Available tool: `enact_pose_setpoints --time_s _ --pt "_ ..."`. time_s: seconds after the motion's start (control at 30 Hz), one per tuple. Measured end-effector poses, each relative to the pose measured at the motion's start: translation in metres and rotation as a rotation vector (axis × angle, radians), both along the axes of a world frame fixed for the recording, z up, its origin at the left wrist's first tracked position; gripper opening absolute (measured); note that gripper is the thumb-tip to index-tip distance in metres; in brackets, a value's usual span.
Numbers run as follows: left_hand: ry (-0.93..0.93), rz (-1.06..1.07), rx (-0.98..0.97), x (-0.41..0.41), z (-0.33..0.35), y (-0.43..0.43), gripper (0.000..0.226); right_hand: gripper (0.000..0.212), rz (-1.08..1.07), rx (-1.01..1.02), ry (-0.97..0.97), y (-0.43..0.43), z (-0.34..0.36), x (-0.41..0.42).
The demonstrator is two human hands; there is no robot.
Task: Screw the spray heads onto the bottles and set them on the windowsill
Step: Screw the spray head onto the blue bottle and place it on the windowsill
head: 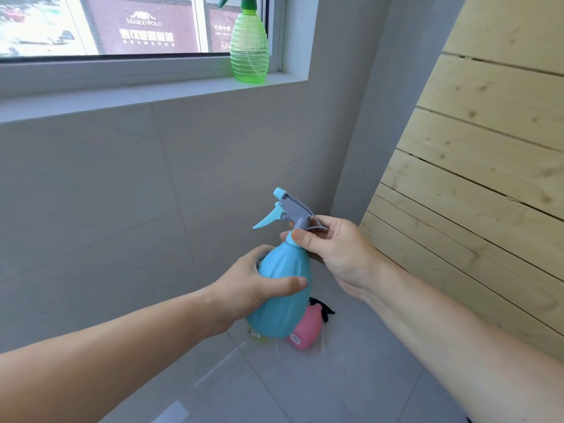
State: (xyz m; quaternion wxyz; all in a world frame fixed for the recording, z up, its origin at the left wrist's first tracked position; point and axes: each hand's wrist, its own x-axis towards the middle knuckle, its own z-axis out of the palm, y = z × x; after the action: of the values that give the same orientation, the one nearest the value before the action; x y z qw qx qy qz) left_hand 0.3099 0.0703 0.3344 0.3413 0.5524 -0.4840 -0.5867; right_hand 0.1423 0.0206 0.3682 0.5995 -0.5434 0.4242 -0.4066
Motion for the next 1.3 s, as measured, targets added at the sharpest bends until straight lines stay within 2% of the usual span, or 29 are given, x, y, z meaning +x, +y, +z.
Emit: enact_pose_setpoints --time_s 0.07,0.13,0.27,0.37,0.43,0.63,0.77,0.93,1.03,1.17,1.3 --pt "-0.058 0.067 -0.052 -0.002 0.004 -0.001 0.067 0.008 -0.035 -0.02 -0.007 -0.002 0.001 0.003" --pt "-0.07 0.033 -0.027 -0.002 0.009 -0.002 0.069 0.007 -0.027 -0.009 -0.011 -0.004 0.004 0.001" --pt "0.066 -0.232 0.077 0.012 0.01 -0.004 0.073 0.013 0.106 0.08 -0.078 -0.007 0.007 -0.009" --pt "0.173 -0.289 0.092 0.018 0.006 -0.003 0.074 0.026 0.18 0.109 -0.144 -0.006 0.009 -0.011" --pt "0.181 -0.299 0.075 0.016 0.005 -0.001 0.074 0.027 0.205 0.119 -0.161 -0.003 0.01 -0.011" --pt "0.104 -0.163 -0.006 0.01 0.009 -0.002 0.066 0.014 0.118 0.081 -0.179 -0.002 0.01 -0.009" --pt "0.045 -0.095 -0.025 0.009 0.011 0.0 0.068 0.017 0.069 0.033 -0.158 0.0 0.006 -0.006" --pt "-0.039 -0.037 -0.042 0.006 0.012 0.0 0.066 0.007 0.061 0.051 -0.15 -0.001 0.004 -0.006" --pt "-0.042 -0.06 -0.026 0.009 0.016 -0.001 0.07 0.014 0.044 0.046 -0.157 0.0 0.004 -0.005" --pt "-0.031 0.005 -0.093 0.02 0.029 -0.009 0.076 0.043 0.015 -0.018 -0.032 0.001 0.004 -0.001" --pt "0.067 0.12 -0.116 0.034 0.044 -0.018 0.074 0.032 0.078 -0.118 0.104 0.004 0.008 0.011"
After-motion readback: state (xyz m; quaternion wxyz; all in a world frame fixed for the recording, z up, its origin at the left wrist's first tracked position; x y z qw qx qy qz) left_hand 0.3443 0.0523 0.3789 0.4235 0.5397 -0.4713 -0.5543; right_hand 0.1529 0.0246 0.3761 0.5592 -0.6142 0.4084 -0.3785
